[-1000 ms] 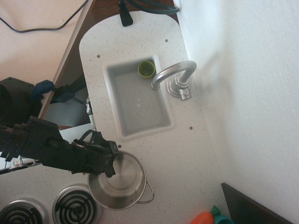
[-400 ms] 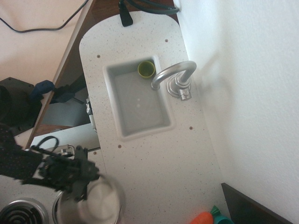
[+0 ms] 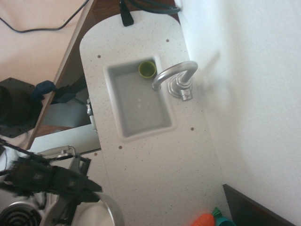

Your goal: Pick up pot

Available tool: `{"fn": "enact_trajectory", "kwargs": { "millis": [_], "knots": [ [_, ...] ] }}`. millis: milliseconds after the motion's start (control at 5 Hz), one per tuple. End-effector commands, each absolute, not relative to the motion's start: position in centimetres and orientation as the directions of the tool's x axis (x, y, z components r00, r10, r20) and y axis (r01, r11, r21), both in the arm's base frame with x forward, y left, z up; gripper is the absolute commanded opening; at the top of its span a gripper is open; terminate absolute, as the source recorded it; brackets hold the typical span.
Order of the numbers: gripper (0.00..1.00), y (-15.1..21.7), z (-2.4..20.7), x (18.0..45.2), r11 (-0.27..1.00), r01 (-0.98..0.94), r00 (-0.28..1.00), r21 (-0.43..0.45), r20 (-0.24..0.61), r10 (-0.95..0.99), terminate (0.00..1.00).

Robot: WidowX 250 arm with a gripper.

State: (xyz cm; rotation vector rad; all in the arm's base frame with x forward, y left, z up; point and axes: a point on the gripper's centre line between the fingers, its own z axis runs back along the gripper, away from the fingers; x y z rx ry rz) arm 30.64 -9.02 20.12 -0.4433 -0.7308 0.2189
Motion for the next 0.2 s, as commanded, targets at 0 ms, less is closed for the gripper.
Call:
{"fn": "enact_trajectory", "kwargs": {
  "millis": [0],
  "knots": [
    [1.0, -10.53, 25.22, 30.71, 0.882, -0.039, 0.674, -0.47, 0.639, 0.371, 1.0]
  ]
}}
